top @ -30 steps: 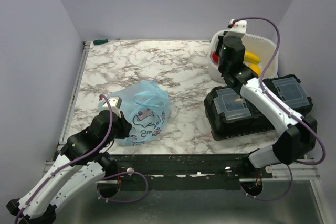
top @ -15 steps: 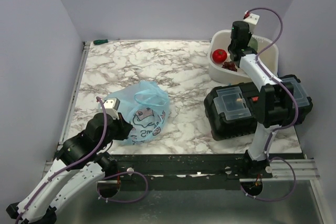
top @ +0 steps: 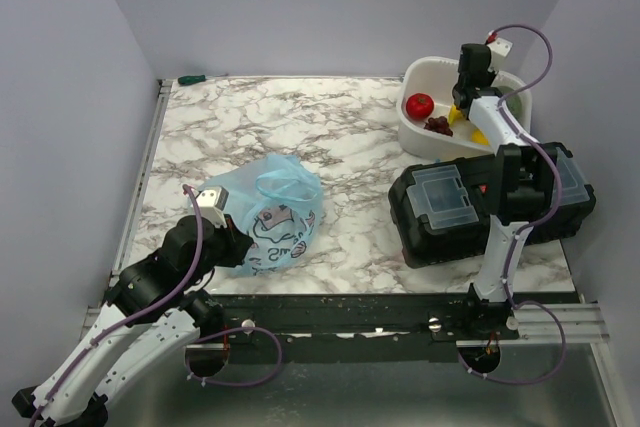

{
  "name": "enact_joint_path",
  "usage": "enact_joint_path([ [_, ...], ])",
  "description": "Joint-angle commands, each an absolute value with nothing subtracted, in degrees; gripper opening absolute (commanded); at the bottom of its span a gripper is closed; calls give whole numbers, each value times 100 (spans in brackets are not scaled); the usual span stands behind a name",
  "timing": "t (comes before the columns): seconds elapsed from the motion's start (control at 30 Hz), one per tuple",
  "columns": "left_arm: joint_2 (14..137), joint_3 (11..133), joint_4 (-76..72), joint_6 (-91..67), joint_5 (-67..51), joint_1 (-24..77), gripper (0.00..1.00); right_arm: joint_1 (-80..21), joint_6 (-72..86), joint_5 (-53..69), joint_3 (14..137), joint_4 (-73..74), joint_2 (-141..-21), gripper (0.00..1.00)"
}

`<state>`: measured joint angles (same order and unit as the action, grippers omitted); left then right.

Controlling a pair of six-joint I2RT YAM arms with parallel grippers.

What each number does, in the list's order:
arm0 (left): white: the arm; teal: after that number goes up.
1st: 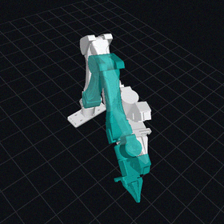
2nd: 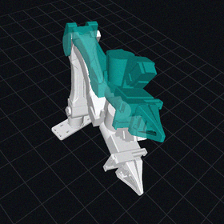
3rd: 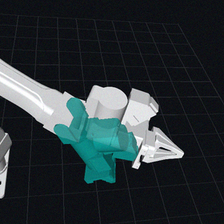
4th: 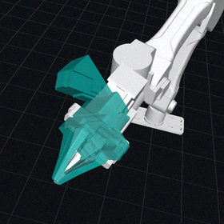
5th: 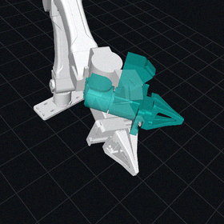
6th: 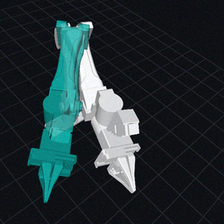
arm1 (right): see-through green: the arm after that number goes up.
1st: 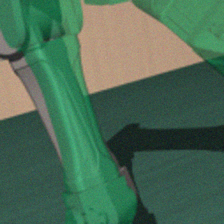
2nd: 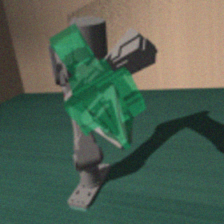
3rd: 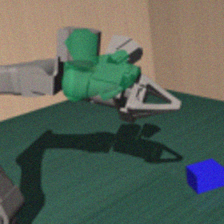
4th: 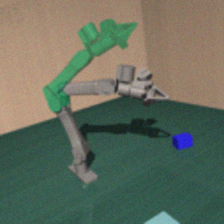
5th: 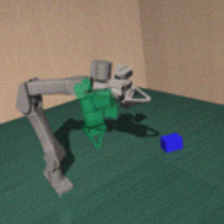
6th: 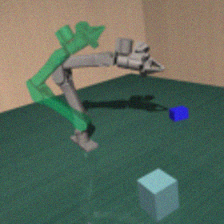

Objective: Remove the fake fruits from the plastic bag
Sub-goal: Place the fake fruit in the bin.

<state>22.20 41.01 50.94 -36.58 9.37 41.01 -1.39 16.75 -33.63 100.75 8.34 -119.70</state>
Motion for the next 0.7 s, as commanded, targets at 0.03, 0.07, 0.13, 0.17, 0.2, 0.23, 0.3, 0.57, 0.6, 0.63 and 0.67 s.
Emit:
enact_joint_path([
  [0.03, 2275, 4100, 5010, -3603, 844, 4100, 0, -154, 1724, -2911, 10197, 1104, -12204, 17],
  [0.07, 2290, 4095, 5017, -3604, 844, 4099, 0, -156, 1714, -2886, 10227, 1128, -12228, 20],
  [0.13, 2305, 4097, 5026, -3604, 861, 4103, 0, -151, 1711, -2794, 10292, 1192, -12253, 23],
  [0.17, 2315, 4096, 5027, -3611, 874, 4098, 0, -158, 1714, -2713, 10294, 1202, -12250, 26],
  [0.2, 2320, 4096, 5027, -3612, 883, 4096, 0, -154, 1714, -2655, 10301, 1204, -12239, 31],
  [0.23, 2329, 4096, 5027, -3621, 904, 4097, 0, -151, 1709, -2614, 10316, 1225, -12226, 34],
  [0.3, 2349, 4105, 5043, -3629, 931, 4102, 0, -153, 1722, -2607, 10403, 1319, -12207, 45],
  [0.57, 2363, 4109, 5063, -3630, 951, 4102, 0, -227, 1994, -2478, 10448, 1623, -11564, 66],
  [0.6, 2353, 4105, 5064, -3633, 955, 4102, 0, -250, 2038, -2467, 10362, 1634, -11425, 66],
  [0.63, 2344, 4104, 5063, -3639, 956, 4096, 0, -266, 2084, -2462, 10220, 1611, -11216, 66],
  [0.67, 2332, 4104, 5065, -3639, 966, 4103, 0, -285, 2120, -2437, 10068, 1556, -11051, 67],
])
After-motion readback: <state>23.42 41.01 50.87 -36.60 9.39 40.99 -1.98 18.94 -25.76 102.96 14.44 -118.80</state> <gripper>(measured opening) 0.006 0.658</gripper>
